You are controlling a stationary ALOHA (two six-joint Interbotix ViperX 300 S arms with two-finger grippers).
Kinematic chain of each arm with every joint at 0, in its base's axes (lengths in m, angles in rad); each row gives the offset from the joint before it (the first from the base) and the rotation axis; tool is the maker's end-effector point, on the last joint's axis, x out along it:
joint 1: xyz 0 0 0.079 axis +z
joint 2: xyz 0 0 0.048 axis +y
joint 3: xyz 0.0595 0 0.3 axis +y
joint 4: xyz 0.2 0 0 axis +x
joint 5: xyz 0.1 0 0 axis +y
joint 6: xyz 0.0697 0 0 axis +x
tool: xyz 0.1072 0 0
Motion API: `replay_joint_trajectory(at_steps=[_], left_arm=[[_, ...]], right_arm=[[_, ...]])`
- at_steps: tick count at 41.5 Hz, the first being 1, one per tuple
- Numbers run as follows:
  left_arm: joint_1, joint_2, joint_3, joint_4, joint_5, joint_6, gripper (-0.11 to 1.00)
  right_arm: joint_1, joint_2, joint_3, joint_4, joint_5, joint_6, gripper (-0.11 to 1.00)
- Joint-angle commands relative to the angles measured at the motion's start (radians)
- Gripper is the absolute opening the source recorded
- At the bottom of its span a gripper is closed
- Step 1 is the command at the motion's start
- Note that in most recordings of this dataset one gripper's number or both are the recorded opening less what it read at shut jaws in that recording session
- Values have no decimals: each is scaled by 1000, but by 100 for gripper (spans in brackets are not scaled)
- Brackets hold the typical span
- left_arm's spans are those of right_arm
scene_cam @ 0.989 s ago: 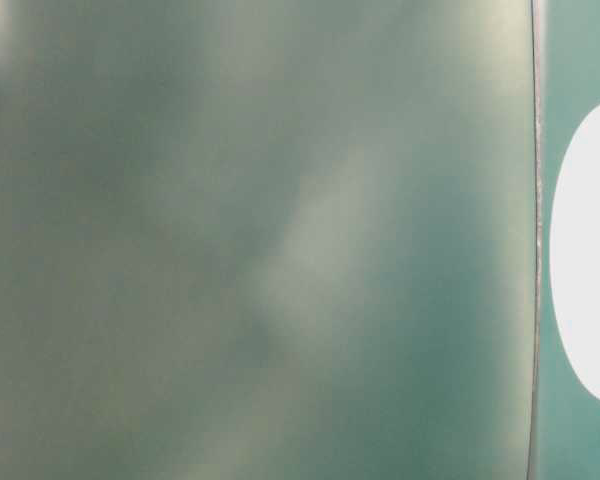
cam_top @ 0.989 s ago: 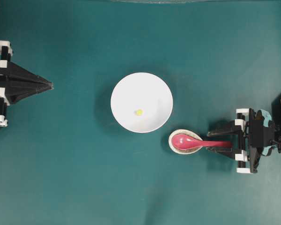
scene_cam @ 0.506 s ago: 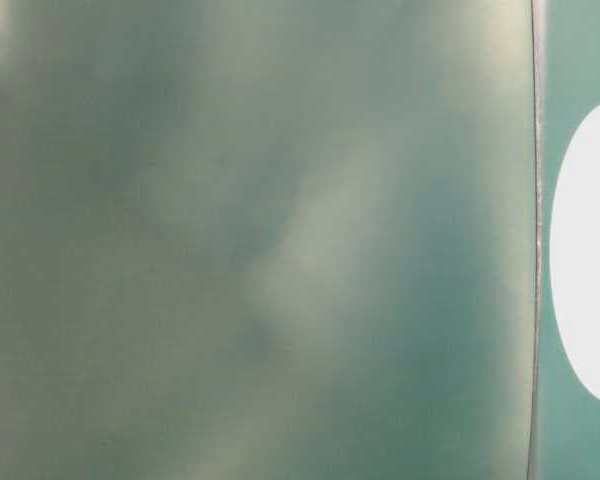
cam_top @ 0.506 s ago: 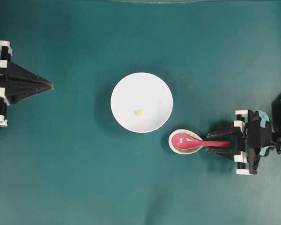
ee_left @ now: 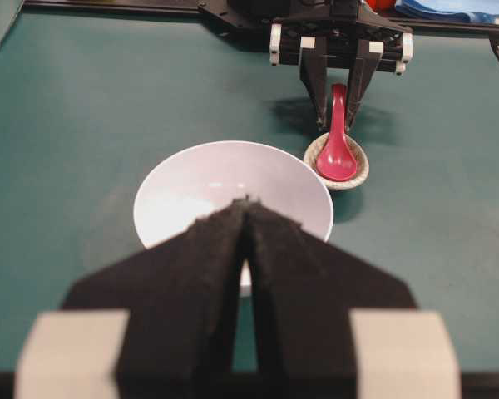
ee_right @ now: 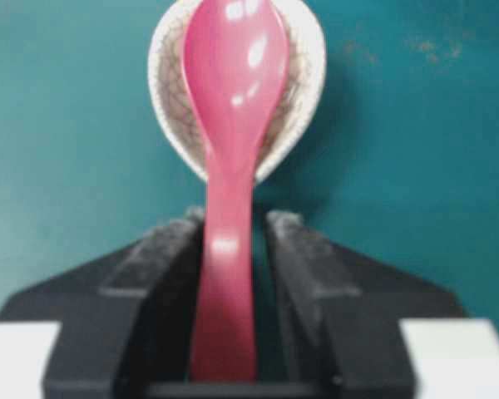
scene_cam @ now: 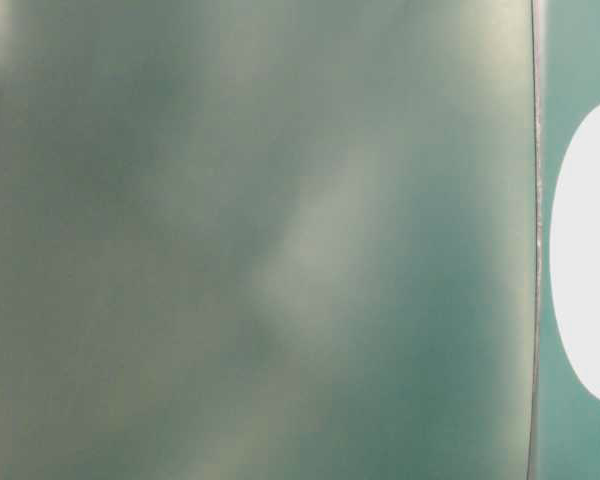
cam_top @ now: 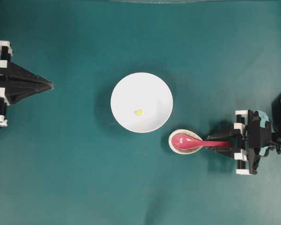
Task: Scoop the yellow hexagonal prism block from the bowl with a spoon using the right arm.
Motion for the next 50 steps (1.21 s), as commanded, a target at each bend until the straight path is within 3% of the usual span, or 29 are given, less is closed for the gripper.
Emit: replay_joint_trajectory(at_steps=[1, 50], left_arm=[[2, 8, -20, 2, -3, 2, 1], [2, 8, -20, 2, -5, 2, 1]], right_arm=[[-2, -21, -3, 0, -5, 2, 37], [-2, -21, -8, -2, 6, -2, 22]])
